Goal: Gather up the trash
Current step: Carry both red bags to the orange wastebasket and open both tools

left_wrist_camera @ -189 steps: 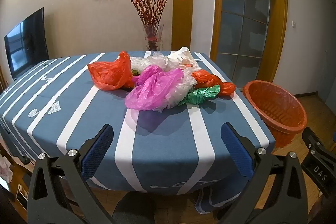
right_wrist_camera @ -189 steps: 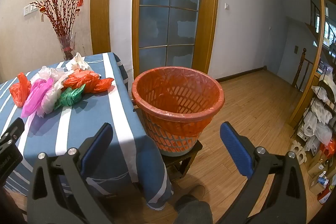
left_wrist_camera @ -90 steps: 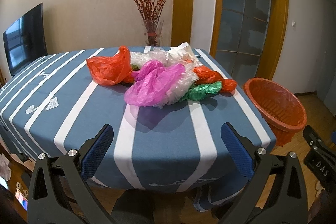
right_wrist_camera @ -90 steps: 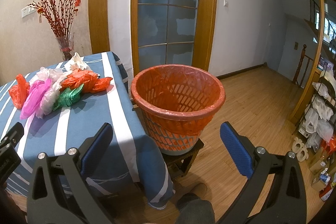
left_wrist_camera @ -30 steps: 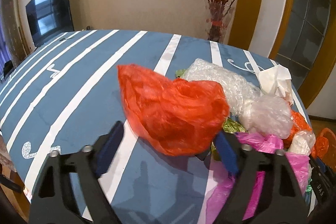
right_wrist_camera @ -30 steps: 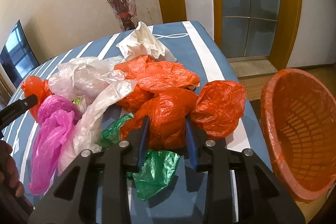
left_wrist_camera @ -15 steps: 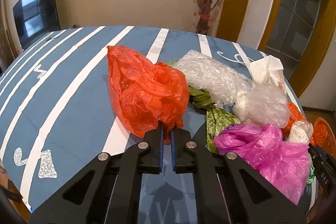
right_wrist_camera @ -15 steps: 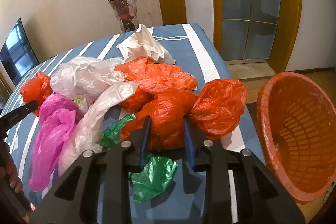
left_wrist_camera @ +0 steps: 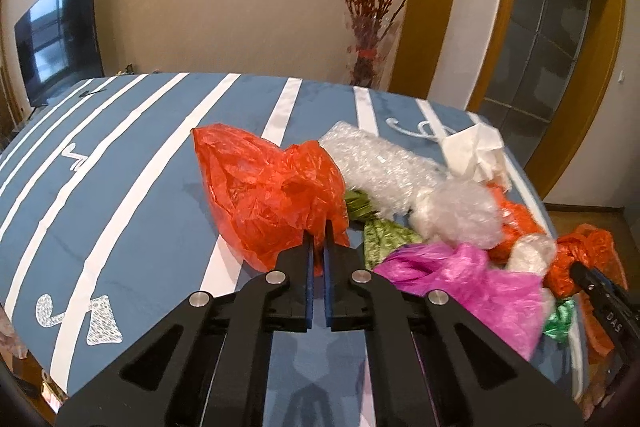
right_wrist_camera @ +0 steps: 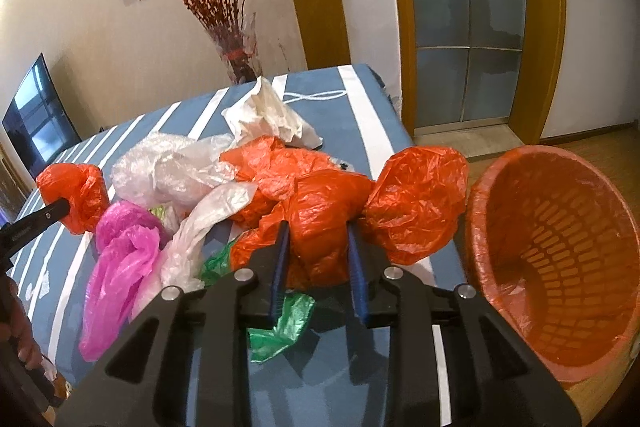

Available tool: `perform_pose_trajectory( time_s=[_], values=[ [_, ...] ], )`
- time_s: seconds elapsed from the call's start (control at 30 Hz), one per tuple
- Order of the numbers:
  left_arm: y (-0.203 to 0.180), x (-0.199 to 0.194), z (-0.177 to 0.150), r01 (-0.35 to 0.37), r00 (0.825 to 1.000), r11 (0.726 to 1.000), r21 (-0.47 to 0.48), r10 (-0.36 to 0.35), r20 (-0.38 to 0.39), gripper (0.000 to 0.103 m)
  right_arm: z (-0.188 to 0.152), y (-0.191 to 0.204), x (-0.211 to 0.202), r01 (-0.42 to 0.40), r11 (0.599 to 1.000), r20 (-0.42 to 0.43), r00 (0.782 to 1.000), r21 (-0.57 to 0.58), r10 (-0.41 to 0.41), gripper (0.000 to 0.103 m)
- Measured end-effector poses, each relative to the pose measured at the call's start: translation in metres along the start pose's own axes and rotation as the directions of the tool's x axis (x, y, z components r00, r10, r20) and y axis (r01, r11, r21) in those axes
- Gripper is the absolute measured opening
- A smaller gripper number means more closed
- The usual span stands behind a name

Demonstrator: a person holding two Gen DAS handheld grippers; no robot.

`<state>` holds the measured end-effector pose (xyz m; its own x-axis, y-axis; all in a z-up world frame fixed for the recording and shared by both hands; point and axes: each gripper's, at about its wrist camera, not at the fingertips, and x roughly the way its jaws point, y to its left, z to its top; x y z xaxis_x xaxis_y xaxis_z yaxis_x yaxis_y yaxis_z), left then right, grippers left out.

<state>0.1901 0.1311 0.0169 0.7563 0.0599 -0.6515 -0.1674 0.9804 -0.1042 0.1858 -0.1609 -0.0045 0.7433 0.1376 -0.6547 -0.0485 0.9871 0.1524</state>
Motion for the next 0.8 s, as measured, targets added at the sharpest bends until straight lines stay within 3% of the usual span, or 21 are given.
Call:
perform_pose_trajectory(
  time_s=[0.47, 0.8],
  values=[
    [-0.025, -0.049, 0.023, 0.118, 0.991, 0.992, 0.035, -0.120, 0.065, 0.003, 0.018, -0.011, -0.042, -0.027, 1.000, 0.090, 0.996, 0.013, 0.026, 0.027],
    [-0.080, -0.074, 0.026, 0.238, 0.966, 0.965, 0.110, -0.247, 0.073, 0.003, 0.022, -0.040, -0.060, -0.005, 0.999, 0.124, 0.992, 0.042, 0.000, 0.027]
  ],
)
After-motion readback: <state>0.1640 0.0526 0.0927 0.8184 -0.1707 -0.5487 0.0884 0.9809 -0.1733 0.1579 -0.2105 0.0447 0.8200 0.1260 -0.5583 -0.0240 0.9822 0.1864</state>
